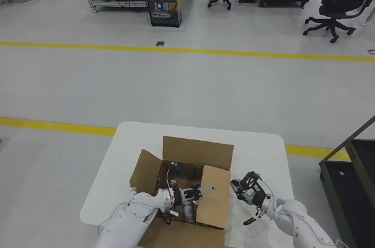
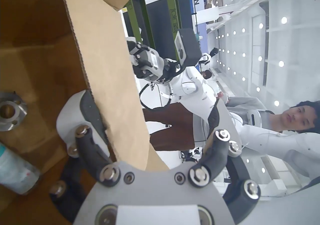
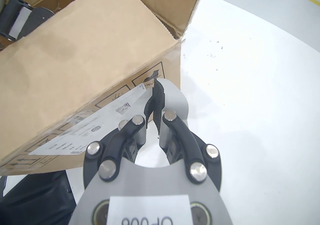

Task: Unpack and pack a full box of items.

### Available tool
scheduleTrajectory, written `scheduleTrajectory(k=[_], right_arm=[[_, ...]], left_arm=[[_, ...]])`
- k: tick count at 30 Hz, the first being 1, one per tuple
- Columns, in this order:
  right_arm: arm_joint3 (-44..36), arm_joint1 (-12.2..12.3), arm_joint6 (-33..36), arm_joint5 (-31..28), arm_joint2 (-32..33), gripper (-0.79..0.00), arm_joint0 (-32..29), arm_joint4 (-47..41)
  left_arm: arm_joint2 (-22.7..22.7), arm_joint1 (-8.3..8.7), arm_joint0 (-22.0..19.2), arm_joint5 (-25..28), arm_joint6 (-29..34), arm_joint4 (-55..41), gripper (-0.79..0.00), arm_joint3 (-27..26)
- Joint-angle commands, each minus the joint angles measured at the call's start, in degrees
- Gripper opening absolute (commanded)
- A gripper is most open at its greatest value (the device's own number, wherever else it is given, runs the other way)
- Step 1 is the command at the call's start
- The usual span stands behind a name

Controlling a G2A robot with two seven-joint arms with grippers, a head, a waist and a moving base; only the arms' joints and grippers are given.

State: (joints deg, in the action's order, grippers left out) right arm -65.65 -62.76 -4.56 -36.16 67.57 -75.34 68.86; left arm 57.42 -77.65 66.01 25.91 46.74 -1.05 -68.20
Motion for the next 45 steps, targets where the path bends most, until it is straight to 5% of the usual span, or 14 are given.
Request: scheduleTrajectory(k=[1, 12, 13, 15, 16, 20, 32, 45], right_arm=[[0.0, 0.0, 0.0, -0.1, -0.1, -0.785, 0.0, -0.1], [-0.6, 0.3, -1.5, 0.6, 1.6, -0.785, -0.4, -0.1], [-0.9, 0.5, -1.7, 0.6, 2.3, -0.714, -0.8, -0.3], [-1.6, 0.9, -1.9, 0.3, 4.1, -0.434, -1.7, -0.9], [-2.0, 1.2, -2.1, -0.1, 5.3, -0.403, -2.2, -1.5], [-3.1, 2.2, -1.2, -2.8, 10.2, 0.000, -4.5, -5.8], [0.6, 4.3, 17.1, -18.6, 17.8, 0.000, -6.7, -36.0], [0.4, 4.3, 17.0, -17.9, 18.4, 0.000, -6.9, -39.5]], left_arm=[[-0.2, 0.05, 0.2, -0.1, 0.6, -0.7, 0.000, -1.5], [-4.0, -0.23, 0.4, -1.5, 2.3, -1.2, 0.000, -6.1], [-4.4, -0.31, 0.3, -1.8, 2.3, -1.2, 0.000, -6.4], [-5.4, -0.50, 0.1, -2.6, 2.2, -1.6, 0.000, -6.9], [-5.9, -0.62, 0.0, -2.9, 2.3, -2.0, 0.000, -7.2], [-8.2, -1.04, -1.2, -3.3, 2.8, -1.1, 0.000, -8.1], [-15.5, -2.81, -4.7, -4.7, 2.4, 3.1, 0.000, -6.0], [-18.6, -3.95, -6.7, -4.4, 2.0, 3.0, 0.000, -3.1]])
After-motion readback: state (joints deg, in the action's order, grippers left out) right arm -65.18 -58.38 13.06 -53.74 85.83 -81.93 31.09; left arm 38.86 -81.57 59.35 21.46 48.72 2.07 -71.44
